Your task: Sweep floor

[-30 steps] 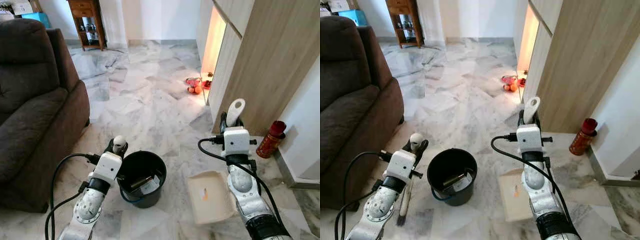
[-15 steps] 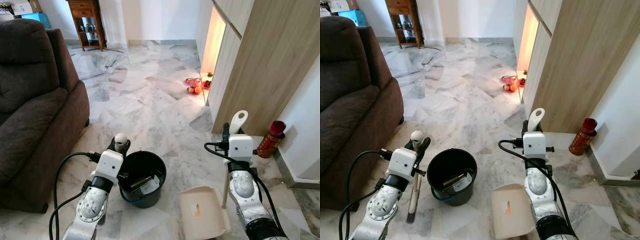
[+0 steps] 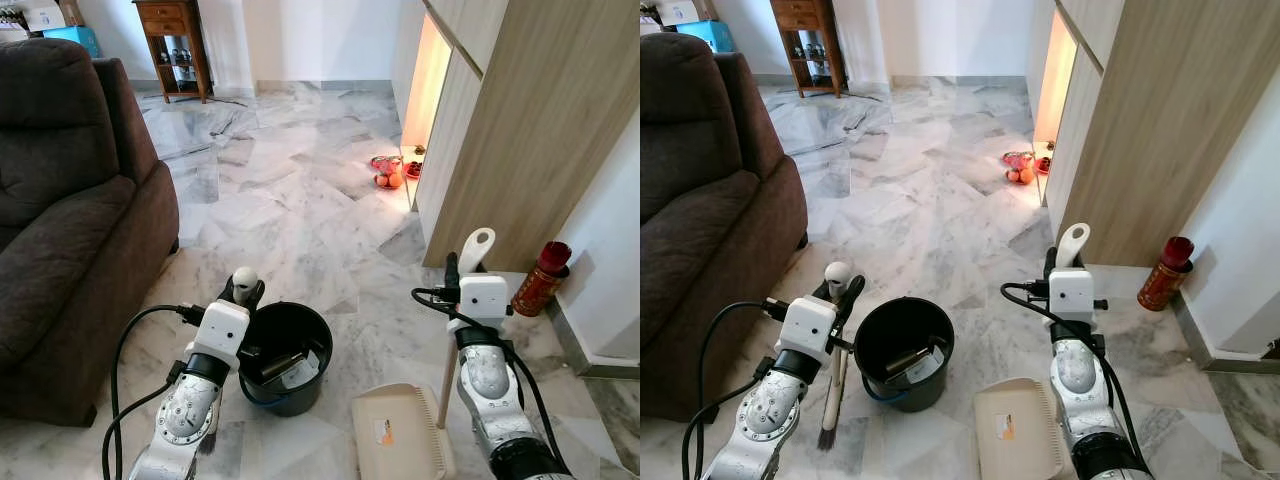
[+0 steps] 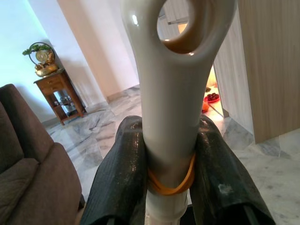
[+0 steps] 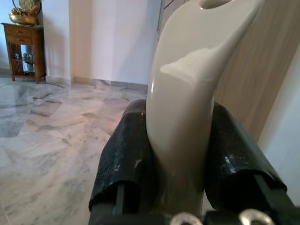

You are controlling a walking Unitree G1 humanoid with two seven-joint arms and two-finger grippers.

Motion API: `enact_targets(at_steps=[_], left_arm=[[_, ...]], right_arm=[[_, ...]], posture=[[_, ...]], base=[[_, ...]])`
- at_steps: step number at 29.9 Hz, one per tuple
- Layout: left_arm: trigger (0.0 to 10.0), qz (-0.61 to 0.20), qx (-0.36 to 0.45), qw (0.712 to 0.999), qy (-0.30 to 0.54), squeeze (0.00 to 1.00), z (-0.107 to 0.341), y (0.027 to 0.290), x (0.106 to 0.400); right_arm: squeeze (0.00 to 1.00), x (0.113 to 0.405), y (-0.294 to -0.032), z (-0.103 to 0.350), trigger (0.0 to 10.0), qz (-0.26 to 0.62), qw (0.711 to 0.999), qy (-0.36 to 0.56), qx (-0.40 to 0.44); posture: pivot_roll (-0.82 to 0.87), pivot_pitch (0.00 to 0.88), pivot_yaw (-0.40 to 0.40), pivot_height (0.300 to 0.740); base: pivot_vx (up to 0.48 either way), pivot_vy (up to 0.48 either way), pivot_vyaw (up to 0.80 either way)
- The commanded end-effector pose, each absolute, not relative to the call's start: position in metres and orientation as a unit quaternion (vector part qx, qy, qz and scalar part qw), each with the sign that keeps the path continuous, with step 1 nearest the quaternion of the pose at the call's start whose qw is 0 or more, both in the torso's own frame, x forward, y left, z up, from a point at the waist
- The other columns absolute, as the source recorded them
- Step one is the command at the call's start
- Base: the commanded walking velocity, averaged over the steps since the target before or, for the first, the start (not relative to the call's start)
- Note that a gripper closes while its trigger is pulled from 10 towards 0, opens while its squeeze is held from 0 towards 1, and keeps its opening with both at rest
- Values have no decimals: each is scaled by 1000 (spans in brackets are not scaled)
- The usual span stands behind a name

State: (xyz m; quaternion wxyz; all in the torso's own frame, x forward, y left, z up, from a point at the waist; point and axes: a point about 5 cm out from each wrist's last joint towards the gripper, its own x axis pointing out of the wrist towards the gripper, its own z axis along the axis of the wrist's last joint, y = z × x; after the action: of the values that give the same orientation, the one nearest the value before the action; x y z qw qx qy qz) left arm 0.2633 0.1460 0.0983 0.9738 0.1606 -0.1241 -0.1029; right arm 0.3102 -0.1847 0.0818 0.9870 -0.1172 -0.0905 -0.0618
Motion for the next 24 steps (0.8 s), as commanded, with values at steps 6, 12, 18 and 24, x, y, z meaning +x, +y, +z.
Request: enact_targets(at_steps=[6, 12, 18, 24], left_arm=[[10000, -98, 163, 971, -146, 0, 110, 147, 267], [10000, -99, 162, 971, -147, 0, 111, 145, 268], [10000, -99, 161, 971, -147, 0, 110, 144, 269], [10000, -97, 161, 971, -147, 0, 110, 144, 269]], right_arm=[[0, 318, -178, 95, 10000, -49, 985, -121, -113], [0, 319, -178, 96, 10000, -47, 985, -121, -116], [0, 319, -179, 96, 10000, -46, 985, -120, -117], [0, 319, -177, 95, 10000, -45, 985, -119, -117]], posture=[[142, 0, 22, 740], [135, 0, 20, 740], [133, 0, 16, 740], [134, 0, 13, 740]], base=[[-246, 0, 0], [-270, 0, 0], [-274, 0, 0], [-272, 0, 0]])
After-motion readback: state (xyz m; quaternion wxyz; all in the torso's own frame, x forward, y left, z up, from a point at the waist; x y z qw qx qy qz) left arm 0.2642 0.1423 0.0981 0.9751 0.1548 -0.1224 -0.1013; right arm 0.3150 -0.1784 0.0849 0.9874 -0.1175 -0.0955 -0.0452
